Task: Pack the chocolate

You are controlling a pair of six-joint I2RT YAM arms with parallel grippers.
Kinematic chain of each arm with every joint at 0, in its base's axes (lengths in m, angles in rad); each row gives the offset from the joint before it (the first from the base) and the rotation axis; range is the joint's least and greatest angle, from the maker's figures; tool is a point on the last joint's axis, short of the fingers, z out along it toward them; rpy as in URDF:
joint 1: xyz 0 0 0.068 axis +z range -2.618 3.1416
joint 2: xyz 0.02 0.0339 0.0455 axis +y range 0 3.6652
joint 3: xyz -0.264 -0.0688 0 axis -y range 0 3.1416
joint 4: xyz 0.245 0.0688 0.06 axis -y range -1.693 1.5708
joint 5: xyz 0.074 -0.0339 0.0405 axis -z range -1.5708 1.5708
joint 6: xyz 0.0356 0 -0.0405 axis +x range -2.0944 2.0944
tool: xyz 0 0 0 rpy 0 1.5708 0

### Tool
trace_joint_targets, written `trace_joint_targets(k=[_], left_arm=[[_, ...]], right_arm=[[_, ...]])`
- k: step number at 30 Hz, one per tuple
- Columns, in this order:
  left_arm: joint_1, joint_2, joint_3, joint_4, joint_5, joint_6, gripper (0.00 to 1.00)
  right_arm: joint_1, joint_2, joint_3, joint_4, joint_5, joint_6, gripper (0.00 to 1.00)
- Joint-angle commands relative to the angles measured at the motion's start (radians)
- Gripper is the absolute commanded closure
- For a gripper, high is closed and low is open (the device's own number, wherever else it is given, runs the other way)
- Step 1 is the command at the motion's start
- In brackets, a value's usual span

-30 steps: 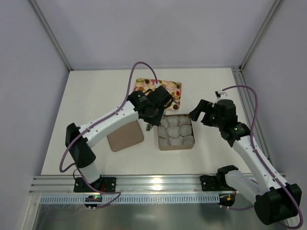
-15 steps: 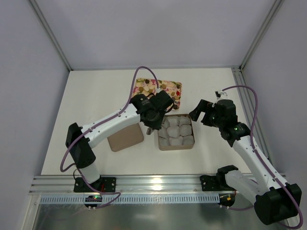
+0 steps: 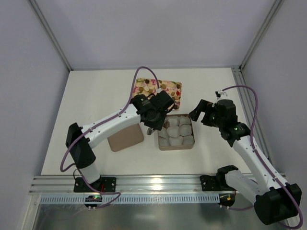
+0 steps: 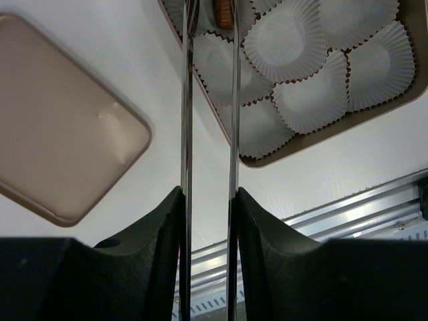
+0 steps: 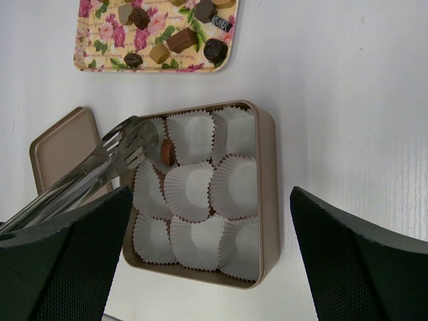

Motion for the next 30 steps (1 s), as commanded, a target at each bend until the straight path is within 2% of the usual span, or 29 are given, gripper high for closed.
trace_joint_targets(k=[1,12,19,30], left_arm=[[-0.009,-0.008,0.017,0.026,-0.008,-0.010,0.64],[-0.012,-0.057,0.100,-0.011,0.034,-0.004,0.67],[0.000,-0.040,0.258,-0.076,-0.029,0.021,0.65],[0.169,0.133,0.437,-0.109,-0.061,0.108,0.62]], right_arm=[[0.003,-0.005,0.011,0.023,0.010,0.006,0.00],[0.005,-0.008,0.011,0.026,0.007,0.007,0.00],[0.005,-0.003,0.011,0.033,-0.001,0.007,0.00],[0.003,-0.001,0.023,0.023,-0.012,0.000,0.00]])
